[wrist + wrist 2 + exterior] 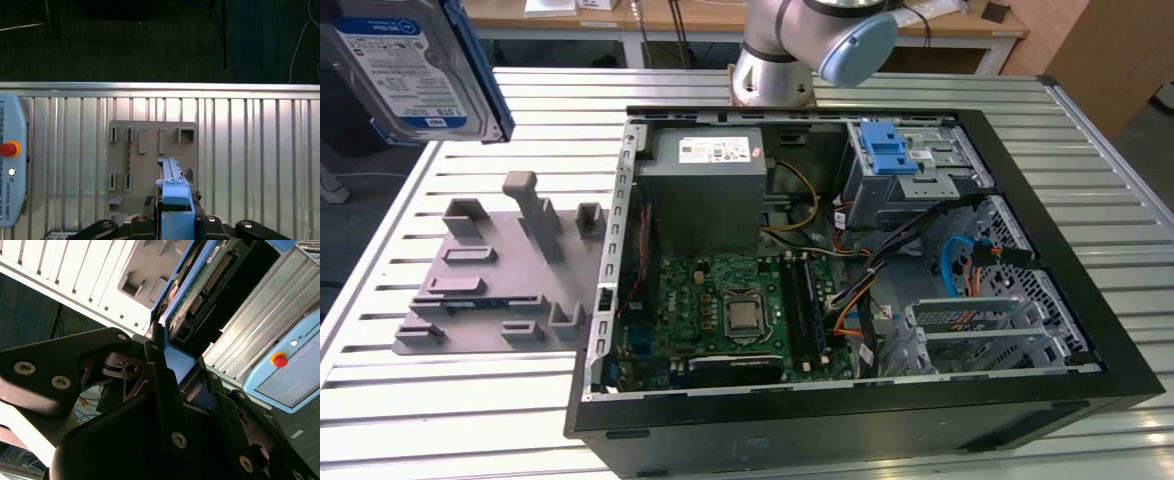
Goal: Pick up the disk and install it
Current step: 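Pick up the disk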
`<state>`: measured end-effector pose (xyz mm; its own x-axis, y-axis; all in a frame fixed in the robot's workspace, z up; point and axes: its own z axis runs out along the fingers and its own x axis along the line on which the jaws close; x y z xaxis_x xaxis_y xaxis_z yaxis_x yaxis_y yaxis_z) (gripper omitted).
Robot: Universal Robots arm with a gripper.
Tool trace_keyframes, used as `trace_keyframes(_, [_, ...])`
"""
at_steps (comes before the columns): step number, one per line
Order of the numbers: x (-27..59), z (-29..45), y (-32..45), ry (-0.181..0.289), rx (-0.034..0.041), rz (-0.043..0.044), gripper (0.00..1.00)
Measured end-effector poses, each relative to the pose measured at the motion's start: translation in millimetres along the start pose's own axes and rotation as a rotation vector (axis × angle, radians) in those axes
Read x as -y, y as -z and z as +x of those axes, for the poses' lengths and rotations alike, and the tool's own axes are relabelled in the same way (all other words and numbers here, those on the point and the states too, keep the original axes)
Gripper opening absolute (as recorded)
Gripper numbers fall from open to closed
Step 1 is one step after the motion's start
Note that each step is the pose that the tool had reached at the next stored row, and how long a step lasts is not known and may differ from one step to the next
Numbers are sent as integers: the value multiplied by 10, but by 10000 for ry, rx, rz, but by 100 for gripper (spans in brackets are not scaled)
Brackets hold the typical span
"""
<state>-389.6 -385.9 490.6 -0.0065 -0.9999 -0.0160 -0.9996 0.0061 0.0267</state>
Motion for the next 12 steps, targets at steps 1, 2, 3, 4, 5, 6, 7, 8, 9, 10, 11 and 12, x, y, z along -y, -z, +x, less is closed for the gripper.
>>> trace_keyframes(1, [14, 4, 1, 0, 0, -1, 36])
trace_keyframes(2, [28, 9, 1, 0, 0, 0, 36])
trace_keyframes(3, [40, 13, 1, 0, 0, 0, 36])
trace_keyframes(4, [51, 17, 2, 0, 0, 0, 36])
trace_keyframes(5, [61, 21, 2, 0, 0, 0, 36])
trace_keyframes(6, [71, 25, 3, 0, 0, -1, 36])
trace_keyframes(7, [78, 28, 3, 0, 0, -1, 36])
trace_keyframes(8, [82, 32, 2, 0, 0, 0, 36])
trace_keyframes(9, [84, 36, 3, 0, -1, -1, 36])
trace_keyframes(10, [86, 43, 3, 0, -1, -1, 36])
trace_keyframes(11, [89, 54, 3, -1, -2, -1, 36])
trace_keyframes(12, [91, 68, 4, -1, -2, -1, 36])
